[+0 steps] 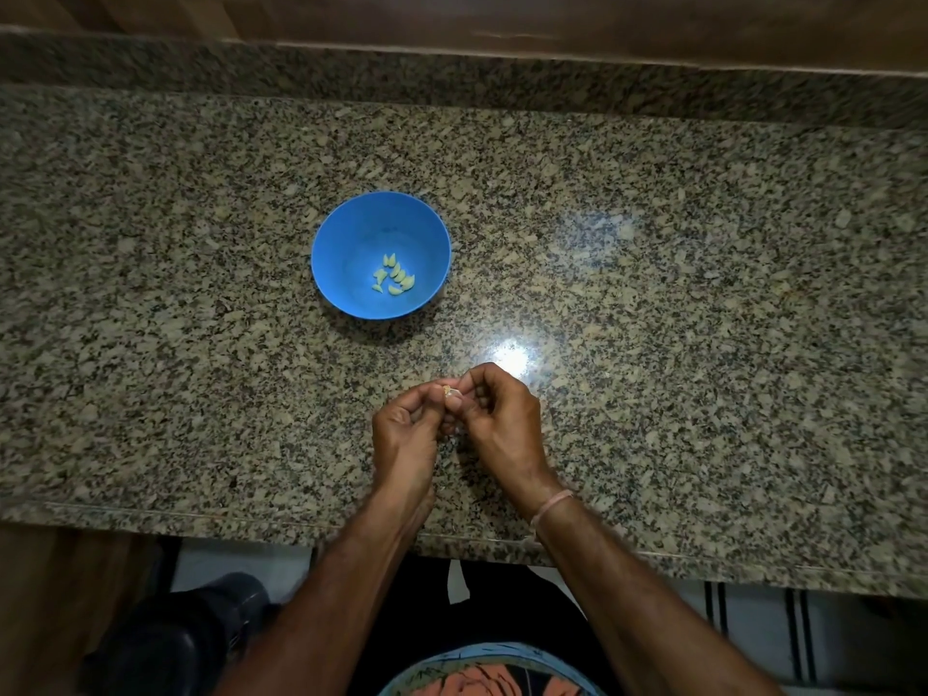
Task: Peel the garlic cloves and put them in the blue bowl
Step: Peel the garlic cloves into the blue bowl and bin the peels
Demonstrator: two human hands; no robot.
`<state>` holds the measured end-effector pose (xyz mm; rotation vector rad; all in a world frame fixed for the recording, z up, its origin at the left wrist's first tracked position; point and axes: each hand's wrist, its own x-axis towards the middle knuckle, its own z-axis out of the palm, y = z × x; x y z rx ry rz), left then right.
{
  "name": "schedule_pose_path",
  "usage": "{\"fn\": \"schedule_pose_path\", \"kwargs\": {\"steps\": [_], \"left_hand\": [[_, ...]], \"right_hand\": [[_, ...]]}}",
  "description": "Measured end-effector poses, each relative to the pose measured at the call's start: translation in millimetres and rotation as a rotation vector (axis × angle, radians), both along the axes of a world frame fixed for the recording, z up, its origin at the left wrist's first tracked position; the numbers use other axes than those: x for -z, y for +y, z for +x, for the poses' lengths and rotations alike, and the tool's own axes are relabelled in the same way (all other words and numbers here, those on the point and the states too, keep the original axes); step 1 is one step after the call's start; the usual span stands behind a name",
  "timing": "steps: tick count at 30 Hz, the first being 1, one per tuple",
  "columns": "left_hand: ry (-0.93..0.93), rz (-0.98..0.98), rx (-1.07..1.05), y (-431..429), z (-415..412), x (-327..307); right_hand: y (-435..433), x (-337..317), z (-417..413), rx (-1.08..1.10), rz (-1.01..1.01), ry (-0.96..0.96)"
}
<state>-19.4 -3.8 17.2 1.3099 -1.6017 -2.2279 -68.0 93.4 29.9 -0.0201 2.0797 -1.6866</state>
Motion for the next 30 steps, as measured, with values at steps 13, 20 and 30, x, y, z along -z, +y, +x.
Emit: {"fn": "schedule_pose_path", "kwargs": {"steps": [13, 20, 30], "left_hand": [[-0.094, 0.115, -0.037, -3.7, 2.5, 13.5], [-0.004, 0.216, -0.066, -5.2, -1.2, 4.2], [0.003, 0.078, -0.031, 0.3, -1.4, 6.3]], "right_hand": [[-9.8, 5.8, 11.4, 0.04, 0.068, 0.072], [-16.0, 6.9, 13.1, 0.115, 0.051, 0.155], [-8.0, 6.5, 8.9, 0.131, -0.061, -0.085]]}}
